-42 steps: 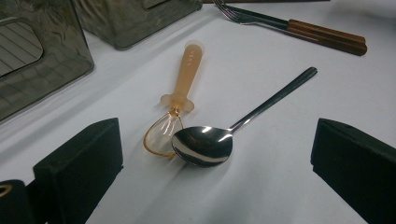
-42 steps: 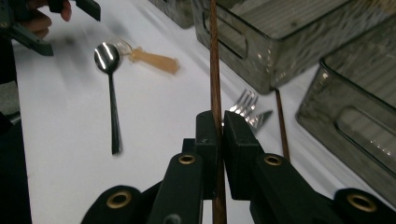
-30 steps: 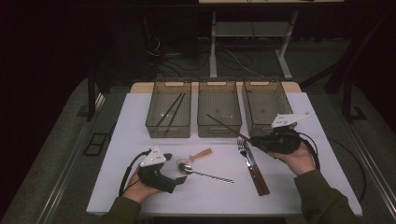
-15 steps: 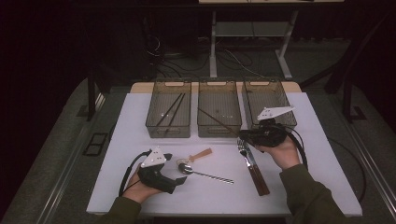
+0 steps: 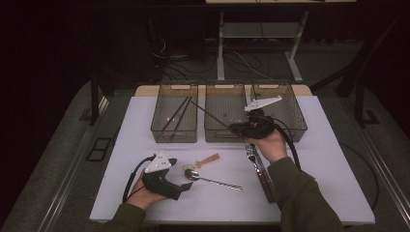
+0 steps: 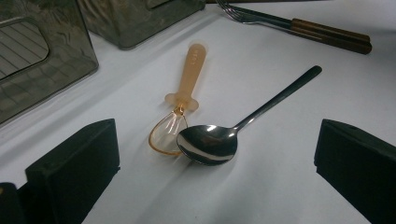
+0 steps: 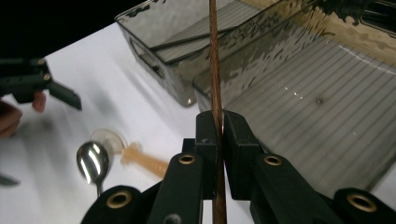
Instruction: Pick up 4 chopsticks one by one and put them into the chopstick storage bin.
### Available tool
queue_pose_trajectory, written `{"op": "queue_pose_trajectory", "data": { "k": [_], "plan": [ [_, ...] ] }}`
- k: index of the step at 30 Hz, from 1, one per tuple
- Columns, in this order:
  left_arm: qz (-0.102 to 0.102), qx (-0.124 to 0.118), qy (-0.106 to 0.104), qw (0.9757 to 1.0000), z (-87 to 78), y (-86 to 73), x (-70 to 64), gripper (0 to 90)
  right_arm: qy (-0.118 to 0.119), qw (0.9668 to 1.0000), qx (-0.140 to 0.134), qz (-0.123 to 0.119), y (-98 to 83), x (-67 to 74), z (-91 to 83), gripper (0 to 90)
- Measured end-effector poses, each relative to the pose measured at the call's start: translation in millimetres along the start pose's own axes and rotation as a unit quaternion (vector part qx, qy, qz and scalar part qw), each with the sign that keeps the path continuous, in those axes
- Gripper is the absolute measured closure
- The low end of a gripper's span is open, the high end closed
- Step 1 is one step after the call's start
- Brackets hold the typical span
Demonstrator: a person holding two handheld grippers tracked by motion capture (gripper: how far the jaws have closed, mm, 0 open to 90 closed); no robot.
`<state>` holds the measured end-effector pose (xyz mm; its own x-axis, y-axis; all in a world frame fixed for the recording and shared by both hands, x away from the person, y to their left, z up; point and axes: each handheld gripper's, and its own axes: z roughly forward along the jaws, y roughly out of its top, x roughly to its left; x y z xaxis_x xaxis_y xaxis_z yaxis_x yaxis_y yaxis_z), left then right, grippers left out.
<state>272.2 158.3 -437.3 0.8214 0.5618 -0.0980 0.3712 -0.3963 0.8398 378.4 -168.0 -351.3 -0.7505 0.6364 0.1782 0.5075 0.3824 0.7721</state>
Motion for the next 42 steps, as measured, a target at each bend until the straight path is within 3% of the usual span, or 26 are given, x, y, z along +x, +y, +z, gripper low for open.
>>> {"op": "queue_pose_trajectory", "data": {
  "k": [11, 19, 32, 42],
  "plan": [
    [0.005, 0.007, 0.002, 1.0000, 0.7, 0.6, -1.3, 0.0, -0.010, 0.9996, 0.006, 0.024, 25.7, 0.6, 27.4, 84.4],
    [0.007, 0.008, 0.005, 0.9999, 1.6, 0.7, -2.8, 0.0, -0.025, 0.9993, 0.014, 0.024, 41.5, 1.7, 46.5, 84.4],
    [0.011, 0.010, 0.004, 0.9999, 2.6, 1.2, -3.5, 0.0, -0.053, 0.9977, 0.032, 0.029, 78.9, 8.6, 95.2, 84.4],
    [0.015, 0.006, -0.002, 0.9999, 3.0, 1.5, -5.1, 0.0, -0.077, 0.9948, 0.049, 0.046, 105.2, 8.5, 133.2, 84.3]
  ]
}}
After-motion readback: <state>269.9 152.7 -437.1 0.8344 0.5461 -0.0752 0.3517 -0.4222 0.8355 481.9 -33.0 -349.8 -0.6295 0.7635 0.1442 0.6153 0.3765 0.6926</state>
